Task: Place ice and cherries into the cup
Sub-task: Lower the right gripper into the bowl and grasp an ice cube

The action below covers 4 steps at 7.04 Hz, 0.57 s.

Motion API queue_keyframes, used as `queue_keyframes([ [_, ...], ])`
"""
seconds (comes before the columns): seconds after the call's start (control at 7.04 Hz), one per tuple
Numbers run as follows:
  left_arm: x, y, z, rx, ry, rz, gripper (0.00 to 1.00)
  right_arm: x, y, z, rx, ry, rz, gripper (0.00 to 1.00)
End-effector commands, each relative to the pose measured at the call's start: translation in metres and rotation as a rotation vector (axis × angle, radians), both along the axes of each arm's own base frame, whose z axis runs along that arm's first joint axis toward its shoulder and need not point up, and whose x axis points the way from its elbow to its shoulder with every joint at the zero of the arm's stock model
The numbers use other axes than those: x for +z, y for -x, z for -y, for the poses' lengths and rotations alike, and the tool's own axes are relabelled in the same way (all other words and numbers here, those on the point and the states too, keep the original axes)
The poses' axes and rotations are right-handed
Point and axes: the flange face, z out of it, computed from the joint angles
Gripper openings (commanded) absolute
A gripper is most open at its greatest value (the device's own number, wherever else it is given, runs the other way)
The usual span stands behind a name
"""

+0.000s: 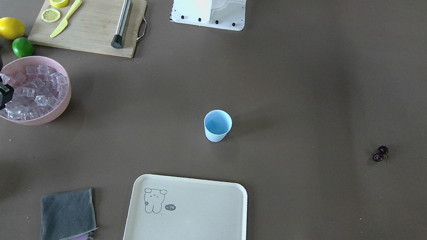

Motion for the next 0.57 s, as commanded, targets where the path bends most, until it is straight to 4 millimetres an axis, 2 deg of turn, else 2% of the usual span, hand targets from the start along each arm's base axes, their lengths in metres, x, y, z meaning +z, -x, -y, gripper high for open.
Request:
queue_keyframes([
  [0.0,0.0008,0.0000,-0.0007,0.002,-0.001,0.001,0.98,0.0002,0.0009,-0.0010,0.004,0.005,0.003,0.44],
  [0.14,0.0008,0.0000,-0.0007,0.002,-0.001,0.001,0.98,0.0004,0.0017,-0.0015,0.003,0.006,0.002,0.40],
  [0.28,0.0000,0.0000,0.0000,0.001,-0.002,0.000,0.98,0.0003,0.0013,-0.0019,0.009,0.008,0.005,0.11],
  [0.43,-0.0008,0.0000,0.0001,0.001,-0.003,0.000,0.98,0.0004,0.0000,-0.0010,0.071,0.038,0.021,0.00],
])
